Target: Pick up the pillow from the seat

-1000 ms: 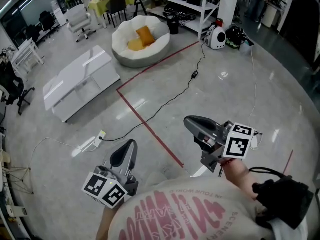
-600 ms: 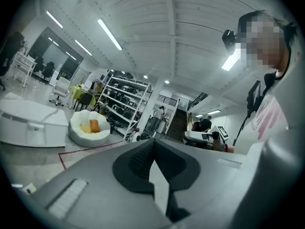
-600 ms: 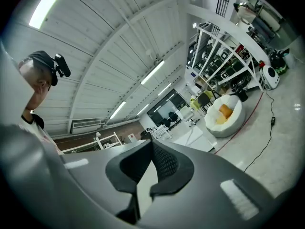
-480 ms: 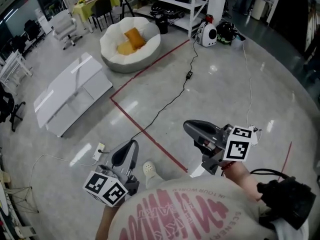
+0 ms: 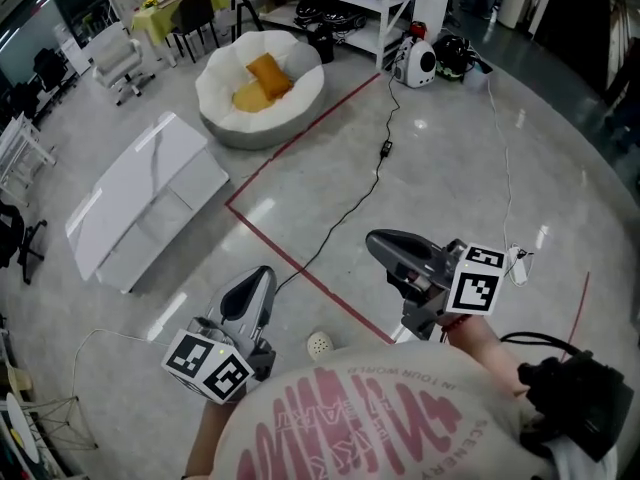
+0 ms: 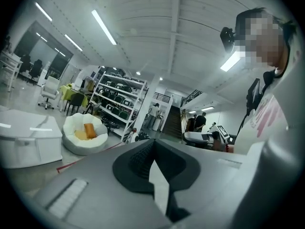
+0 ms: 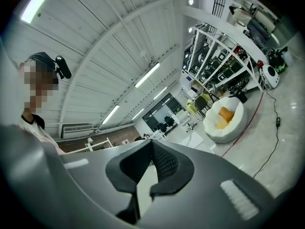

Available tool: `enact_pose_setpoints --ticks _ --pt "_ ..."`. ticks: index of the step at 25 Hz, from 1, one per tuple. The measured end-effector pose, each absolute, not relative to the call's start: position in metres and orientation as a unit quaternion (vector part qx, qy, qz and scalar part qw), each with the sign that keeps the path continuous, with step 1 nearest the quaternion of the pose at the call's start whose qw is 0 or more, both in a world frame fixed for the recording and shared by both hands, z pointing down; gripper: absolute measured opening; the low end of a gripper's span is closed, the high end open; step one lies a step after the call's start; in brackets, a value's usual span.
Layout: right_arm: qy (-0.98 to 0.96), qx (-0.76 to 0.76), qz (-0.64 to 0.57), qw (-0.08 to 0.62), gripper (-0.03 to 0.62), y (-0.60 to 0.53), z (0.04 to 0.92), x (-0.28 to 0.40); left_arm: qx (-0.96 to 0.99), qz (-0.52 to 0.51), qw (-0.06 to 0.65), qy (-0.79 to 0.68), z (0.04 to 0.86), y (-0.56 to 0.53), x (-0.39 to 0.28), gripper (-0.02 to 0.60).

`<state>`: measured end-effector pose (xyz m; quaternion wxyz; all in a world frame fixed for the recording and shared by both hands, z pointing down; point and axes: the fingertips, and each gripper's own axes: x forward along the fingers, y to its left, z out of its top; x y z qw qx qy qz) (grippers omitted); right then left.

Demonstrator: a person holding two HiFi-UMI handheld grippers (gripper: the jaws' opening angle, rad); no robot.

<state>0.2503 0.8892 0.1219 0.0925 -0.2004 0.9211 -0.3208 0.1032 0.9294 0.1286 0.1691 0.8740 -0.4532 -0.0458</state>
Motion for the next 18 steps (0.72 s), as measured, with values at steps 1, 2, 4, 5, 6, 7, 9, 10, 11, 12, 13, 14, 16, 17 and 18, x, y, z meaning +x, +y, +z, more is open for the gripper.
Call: enact_pose_setpoints --ticks 1,2,4,5,6,7,9,10,11,12,13,14,16,17,18 --pt "0.921 -0.203 -0.319 0.094 0.006 0.883 0.121 0.245 0.875 -0.045 0.167 -0.452 0.128 0.923 0.097 0.017" --pt "0.921 -0.205 -0.318 0.095 0.006 0.876 0.122 0.24 0.876 -0.045 0.165 -0.45 0.127 0.917 0.092 0.017" --pt "0.921 -0.209 -0.314 0.099 0.006 0.863 0.124 0.229 0.88 -0.046 0.158 -0.446 0.129 0.905 0.082 0.017" --pt "0.921 -0.21 -0.312 0.102 0.006 0.857 0.125 0.224 0.881 -0.045 0.155 -0.444 0.129 0.899 0.077 0.017" --pt "0.922 -0.21 -0.31 0.104 0.006 0.852 0.124 0.218 0.883 -0.043 0.151 -0.443 0.128 0.893 0.072 0.017" --pt "0.922 -0.21 -0.308 0.105 0.006 0.847 0.123 0.212 0.883 -0.042 0.148 -0.444 0.127 0.889 0.067 0.017" --pt "0.922 -0.209 -0.308 0.106 0.006 0.838 0.121 0.201 0.883 -0.04 0.144 -0.445 0.125 0.88 0.057 0.017" --pt "0.922 -0.209 -0.309 0.106 0.006 0.834 0.121 0.195 0.883 -0.04 0.144 -0.446 0.125 0.877 0.051 0.017" --pt "0.922 -0.209 -0.31 0.106 0.006 0.832 0.121 0.189 0.882 -0.04 0.144 -0.446 0.125 0.874 0.045 0.017" --pt "0.922 -0.208 -0.31 0.104 0.006 0.83 0.121 0.182 0.882 -0.041 0.144 -0.448 0.126 0.871 0.038 0.017" --pt "0.922 -0.208 -0.311 0.102 0.006 0.828 0.122 0.177 0.88 -0.042 0.145 -0.45 0.126 0.869 0.032 0.017" --pt "0.922 -0.208 -0.312 0.098 0.006 0.826 0.122 0.172 0.879 -0.045 0.147 -0.452 0.126 0.865 0.026 0.017" --pt "0.921 -0.211 -0.314 0.091 0.006 0.82 0.122 0.167 0.876 -0.051 0.153 -0.455 0.126 0.857 0.017 0.017" --pt "0.92 -0.214 -0.316 0.089 0.006 0.816 0.122 0.166 0.875 -0.054 0.156 -0.455 0.127 0.853 0.014 0.017" --pt "0.919 -0.217 -0.318 0.088 0.006 0.812 0.122 0.165 0.874 -0.056 0.16 -0.456 0.127 0.849 0.011 0.017"
